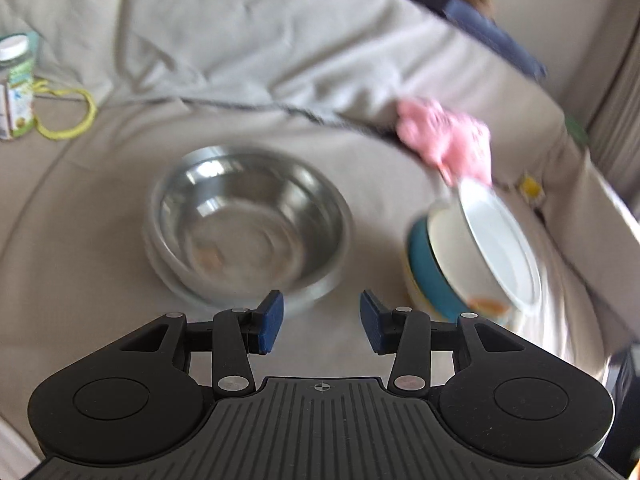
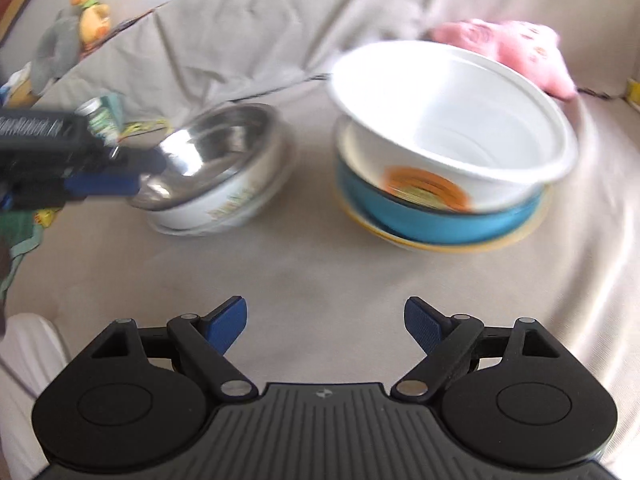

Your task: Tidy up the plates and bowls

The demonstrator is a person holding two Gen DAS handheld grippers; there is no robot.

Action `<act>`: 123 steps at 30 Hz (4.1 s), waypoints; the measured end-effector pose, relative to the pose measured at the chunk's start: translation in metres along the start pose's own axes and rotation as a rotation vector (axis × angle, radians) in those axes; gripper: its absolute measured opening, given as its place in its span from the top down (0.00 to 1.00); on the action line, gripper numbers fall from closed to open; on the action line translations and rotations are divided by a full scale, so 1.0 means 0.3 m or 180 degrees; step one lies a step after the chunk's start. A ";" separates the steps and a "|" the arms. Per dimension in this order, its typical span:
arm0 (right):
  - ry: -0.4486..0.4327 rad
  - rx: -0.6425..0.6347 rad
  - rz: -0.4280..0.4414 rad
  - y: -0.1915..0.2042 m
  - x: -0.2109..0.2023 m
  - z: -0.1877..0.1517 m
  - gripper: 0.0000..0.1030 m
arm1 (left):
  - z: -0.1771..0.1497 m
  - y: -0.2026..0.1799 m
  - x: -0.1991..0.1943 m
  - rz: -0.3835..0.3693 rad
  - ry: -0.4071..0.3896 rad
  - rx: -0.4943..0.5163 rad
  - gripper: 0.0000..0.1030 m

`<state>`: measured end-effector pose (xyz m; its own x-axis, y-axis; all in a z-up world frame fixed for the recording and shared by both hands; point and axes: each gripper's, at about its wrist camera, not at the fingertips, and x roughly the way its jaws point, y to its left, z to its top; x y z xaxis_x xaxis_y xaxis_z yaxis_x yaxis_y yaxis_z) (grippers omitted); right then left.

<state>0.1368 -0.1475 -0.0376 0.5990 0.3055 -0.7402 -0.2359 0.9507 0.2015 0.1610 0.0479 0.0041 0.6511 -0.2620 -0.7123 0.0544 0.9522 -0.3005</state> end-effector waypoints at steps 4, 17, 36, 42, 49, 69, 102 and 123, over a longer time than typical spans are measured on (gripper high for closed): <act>0.0010 0.0159 -0.0085 -0.106 -0.026 -0.033 0.16 | -0.098 -0.081 0.063 0.0120 0.0217 0.0165 0.55; 0.0240 0.0102 -0.0558 -0.179 0.087 -0.070 0.00 | -0.211 -0.085 0.247 0.0428 0.0523 0.0252 0.57; 0.0229 -0.0100 -0.0016 -0.085 -0.050 -0.016 0.17 | -0.133 -0.113 0.183 0.0580 0.0562 0.0471 0.87; 0.0104 -0.0501 0.0221 -0.010 -0.165 0.153 0.17 | -0.009 -0.106 0.080 0.0562 0.0246 0.0251 0.86; -0.0086 -0.0506 0.0244 -0.125 -0.262 0.367 0.17 | 0.136 -0.196 0.046 0.0134 0.0102 0.0248 0.86; 0.0251 0.0273 -0.0438 -0.410 0.117 0.301 0.40 | 0.172 -0.460 0.216 -0.0072 -0.0192 0.1099 0.81; -0.0147 0.0902 -0.0120 -0.450 0.099 0.202 0.40 | 0.167 -0.442 0.432 0.0513 0.0419 0.1361 0.72; -0.0278 0.1176 0.0002 -0.459 0.115 0.182 0.60 | 0.218 -0.421 0.486 0.0451 0.0759 0.1407 0.47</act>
<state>0.2317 -0.2651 -0.0558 0.6658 0.2943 -0.6857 0.0461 0.9010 0.4314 0.2986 -0.1004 -0.0204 0.4874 -0.1053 -0.8668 0.3263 0.9427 0.0690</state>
